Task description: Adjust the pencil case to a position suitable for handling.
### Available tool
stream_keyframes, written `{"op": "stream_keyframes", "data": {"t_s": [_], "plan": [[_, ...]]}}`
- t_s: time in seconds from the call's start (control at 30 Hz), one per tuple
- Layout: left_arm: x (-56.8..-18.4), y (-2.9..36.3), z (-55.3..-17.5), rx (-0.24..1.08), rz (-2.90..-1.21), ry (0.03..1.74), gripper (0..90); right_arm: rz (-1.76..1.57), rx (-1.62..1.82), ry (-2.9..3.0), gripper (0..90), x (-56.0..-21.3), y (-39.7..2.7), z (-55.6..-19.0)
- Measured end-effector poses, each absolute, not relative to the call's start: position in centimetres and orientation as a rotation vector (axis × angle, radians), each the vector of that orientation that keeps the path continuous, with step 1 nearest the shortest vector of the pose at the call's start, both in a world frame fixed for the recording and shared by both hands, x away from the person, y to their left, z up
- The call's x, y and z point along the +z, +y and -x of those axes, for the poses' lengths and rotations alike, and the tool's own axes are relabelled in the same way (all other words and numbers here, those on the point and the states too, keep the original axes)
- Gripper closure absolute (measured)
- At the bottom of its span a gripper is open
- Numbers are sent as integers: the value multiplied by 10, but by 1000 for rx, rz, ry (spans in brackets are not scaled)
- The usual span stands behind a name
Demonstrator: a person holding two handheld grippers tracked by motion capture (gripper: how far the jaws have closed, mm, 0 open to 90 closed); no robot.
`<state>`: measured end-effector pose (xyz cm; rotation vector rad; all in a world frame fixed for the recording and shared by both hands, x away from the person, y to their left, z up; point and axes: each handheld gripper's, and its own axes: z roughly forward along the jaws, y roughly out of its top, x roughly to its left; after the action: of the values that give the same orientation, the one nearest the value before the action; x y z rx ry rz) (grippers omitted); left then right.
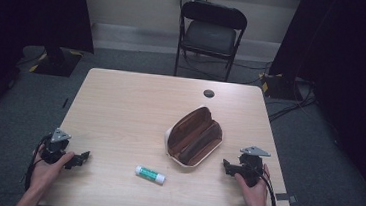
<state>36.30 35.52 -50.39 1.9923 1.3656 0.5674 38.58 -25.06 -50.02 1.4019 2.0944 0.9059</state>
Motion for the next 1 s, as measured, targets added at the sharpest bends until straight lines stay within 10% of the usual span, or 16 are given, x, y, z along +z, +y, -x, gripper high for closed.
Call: {"op": "stream_keyframes", "data": {"t_s": [1.0], "plan": [[-504,351,-364,571,-1990,1372,0,-1197,1118,2255,486,-459,-216,-389]]}}
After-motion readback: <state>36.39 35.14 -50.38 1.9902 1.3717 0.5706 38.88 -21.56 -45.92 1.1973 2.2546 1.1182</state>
